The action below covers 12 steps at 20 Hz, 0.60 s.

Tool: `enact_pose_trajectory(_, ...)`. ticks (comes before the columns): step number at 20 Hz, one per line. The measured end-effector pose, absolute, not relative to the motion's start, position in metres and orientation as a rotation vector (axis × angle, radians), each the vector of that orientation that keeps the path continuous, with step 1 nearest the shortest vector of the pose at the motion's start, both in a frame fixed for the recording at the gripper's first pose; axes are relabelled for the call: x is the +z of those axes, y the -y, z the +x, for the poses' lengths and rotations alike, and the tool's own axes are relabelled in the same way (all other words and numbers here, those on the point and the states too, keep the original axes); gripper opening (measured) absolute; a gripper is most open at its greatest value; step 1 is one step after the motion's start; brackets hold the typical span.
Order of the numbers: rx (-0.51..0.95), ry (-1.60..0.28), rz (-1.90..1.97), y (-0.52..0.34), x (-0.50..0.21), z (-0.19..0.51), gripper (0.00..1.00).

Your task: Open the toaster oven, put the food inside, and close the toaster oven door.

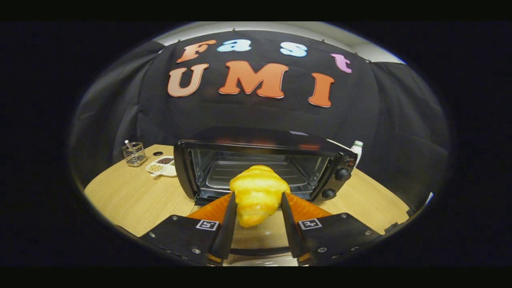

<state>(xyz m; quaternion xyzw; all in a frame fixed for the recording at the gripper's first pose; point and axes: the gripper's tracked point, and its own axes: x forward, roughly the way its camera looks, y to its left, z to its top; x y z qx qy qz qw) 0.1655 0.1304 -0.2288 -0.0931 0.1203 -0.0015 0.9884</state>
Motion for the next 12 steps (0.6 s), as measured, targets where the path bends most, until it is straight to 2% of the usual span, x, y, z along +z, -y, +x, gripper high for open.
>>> enact_pose_trajectory(3, 0.018, -0.289, -0.155, -0.134, -0.241, 0.180, 0.57)
enact_pose_trajectory(7, 0.013, -0.214, -0.206, -0.132, -0.233, 0.205, 0.57)
enact_pose_trajectory(12, 0.068, -0.235, -0.064, -0.141, -0.243, 0.226, 0.58)
